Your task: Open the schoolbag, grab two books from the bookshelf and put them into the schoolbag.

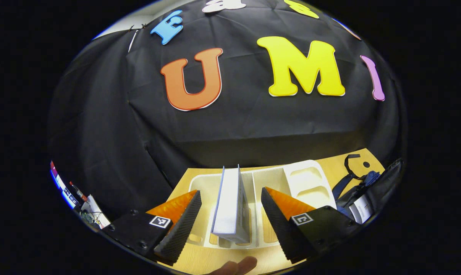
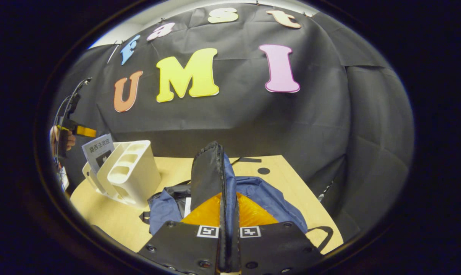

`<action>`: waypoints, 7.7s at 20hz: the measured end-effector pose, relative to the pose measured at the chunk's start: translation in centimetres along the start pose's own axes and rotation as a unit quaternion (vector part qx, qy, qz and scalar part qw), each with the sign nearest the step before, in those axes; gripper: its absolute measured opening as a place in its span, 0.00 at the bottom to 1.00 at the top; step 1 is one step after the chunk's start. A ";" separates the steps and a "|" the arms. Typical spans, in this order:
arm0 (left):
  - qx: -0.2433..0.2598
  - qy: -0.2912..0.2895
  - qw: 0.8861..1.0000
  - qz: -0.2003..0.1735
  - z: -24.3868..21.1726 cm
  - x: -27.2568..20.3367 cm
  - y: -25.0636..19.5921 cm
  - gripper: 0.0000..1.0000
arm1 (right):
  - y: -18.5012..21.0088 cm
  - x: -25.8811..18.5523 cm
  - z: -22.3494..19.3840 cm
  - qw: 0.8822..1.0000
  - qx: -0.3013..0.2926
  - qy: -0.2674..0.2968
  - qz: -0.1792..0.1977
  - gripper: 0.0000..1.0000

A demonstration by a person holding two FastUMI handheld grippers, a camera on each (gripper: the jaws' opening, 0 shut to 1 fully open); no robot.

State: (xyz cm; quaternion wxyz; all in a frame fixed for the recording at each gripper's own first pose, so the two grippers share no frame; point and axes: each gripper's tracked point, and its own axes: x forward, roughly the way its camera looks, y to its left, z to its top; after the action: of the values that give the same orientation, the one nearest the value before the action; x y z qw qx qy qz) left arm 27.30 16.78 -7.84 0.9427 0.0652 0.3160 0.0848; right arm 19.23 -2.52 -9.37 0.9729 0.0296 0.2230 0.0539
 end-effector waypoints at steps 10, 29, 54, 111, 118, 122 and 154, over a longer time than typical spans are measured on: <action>0.017 0.154 0.988 -0.004 -2.6 5.5 1.2 0.95 | 0.3 0.2 -0.8 1.000 -0.009 0.004 0.011 0.07; -0.027 0.198 0.978 -0.063 -4.8 3.6 0.0 0.42 | 0.2 0.6 -2.0 1.000 -0.010 0.014 0.014 0.07; -0.247 0.093 0.952 -0.152 -14.8 -16.8 0.2 0.42 | 2.5 -0.1 -3.0 0.999 -0.044 0.020 0.002 0.07; -0.339 0.063 0.888 -0.303 -12.4 -4.9 -41.7 0.46 | 5.4 -4.1 2.8 0.994 -0.057 -0.065 0.072 0.07; -0.340 0.063 0.897 -0.274 -13.3 -4.0 -43.7 0.46 | 2.9 -3.7 1.6 0.996 -0.038 -0.058 0.061 0.07; -0.327 0.069 0.907 -0.256 -13.9 -3.6 -43.3 0.59 | 1.3 -3.4 0.3 0.998 -0.031 -0.042 0.045 0.07; -0.117 -0.129 0.976 -0.134 -13.6 -17.5 -22.0 0.86 | 4.7 -9.1 -7.9 0.999 -0.034 -0.006 -0.029 0.67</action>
State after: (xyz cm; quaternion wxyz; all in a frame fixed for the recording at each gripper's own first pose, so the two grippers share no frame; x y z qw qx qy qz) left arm 7.95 -7.25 -12.23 0.9794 -0.0781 0.1857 -0.0154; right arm 7.24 1.31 -12.18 0.9758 -0.0096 0.2158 0.0333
